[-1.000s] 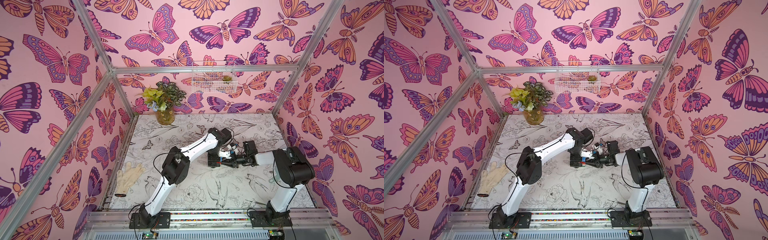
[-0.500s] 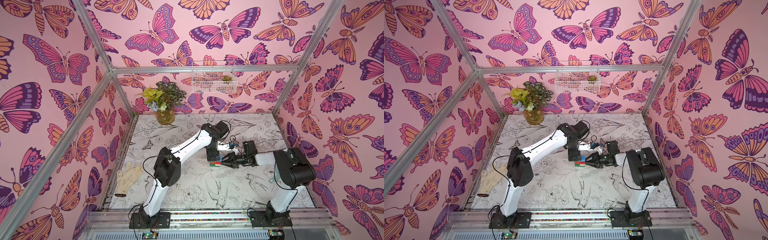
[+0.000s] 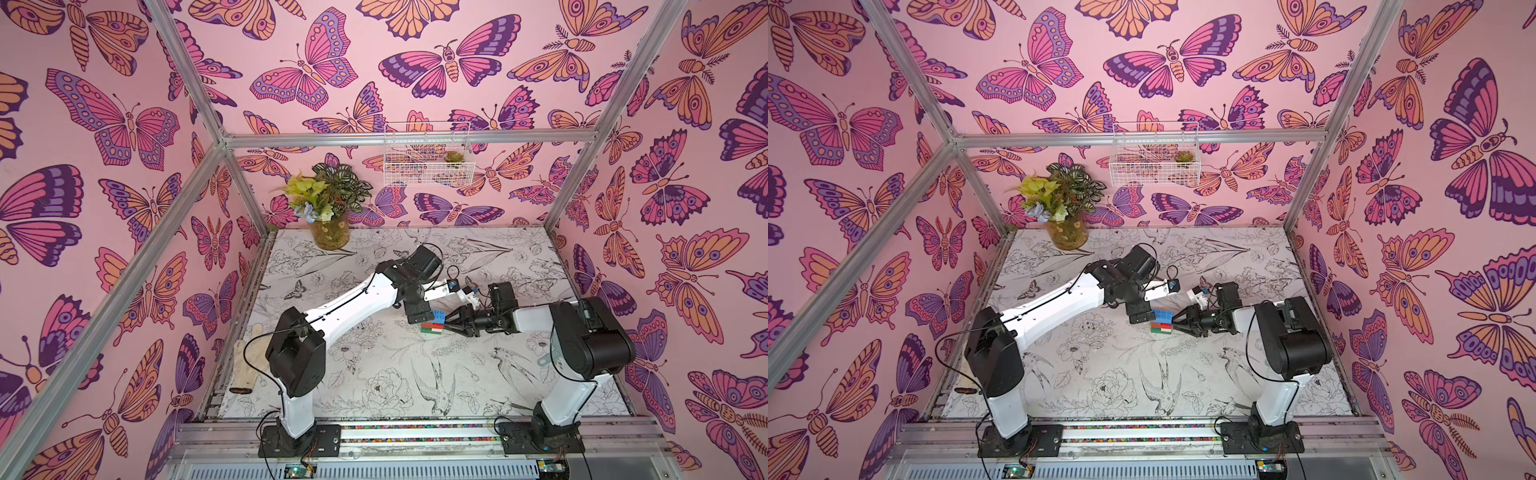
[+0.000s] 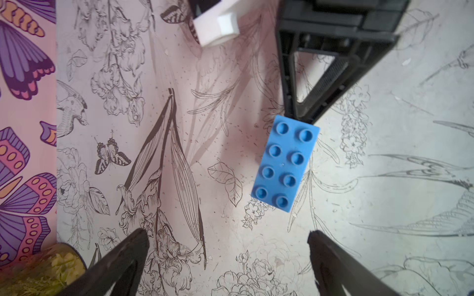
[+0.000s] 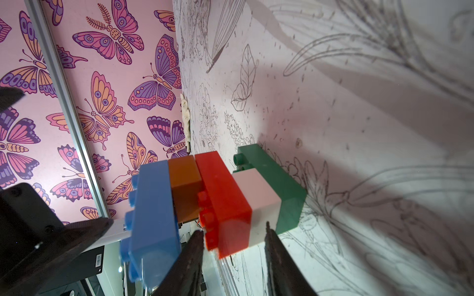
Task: Assemble the number 5 with lego
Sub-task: Assemble the lego brick with the lego brick, then adjust the lego brick at the center of the board.
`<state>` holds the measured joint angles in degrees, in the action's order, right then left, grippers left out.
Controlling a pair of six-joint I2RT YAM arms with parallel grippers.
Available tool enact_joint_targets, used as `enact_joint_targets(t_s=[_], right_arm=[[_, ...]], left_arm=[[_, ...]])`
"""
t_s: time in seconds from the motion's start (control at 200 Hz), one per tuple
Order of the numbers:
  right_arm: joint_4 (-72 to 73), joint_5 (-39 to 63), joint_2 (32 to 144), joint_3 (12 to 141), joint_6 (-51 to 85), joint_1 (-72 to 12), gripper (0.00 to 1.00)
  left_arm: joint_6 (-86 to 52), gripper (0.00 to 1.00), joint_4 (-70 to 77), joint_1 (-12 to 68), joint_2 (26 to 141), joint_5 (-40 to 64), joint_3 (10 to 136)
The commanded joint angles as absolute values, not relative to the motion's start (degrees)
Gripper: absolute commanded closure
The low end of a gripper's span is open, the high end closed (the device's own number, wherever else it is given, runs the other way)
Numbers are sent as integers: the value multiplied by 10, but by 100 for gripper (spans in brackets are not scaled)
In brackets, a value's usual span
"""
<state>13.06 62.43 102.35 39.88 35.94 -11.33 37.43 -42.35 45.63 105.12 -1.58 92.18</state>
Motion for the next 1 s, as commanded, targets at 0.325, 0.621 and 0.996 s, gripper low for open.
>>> enact_joint_targets(t_s=[0.325, 0.621, 0.996], right_arm=[[60, 599, 978, 388, 320, -98, 59], [50, 560, 981, 376, 323, -92, 61], [87, 541, 1031, 378, 347, -121, 62]], left_arm=[[251, 0, -226, 427, 974, -4, 797], [191, 0, -106, 426, 915, -52, 701], [119, 0, -20, 431, 818, -20, 544]])
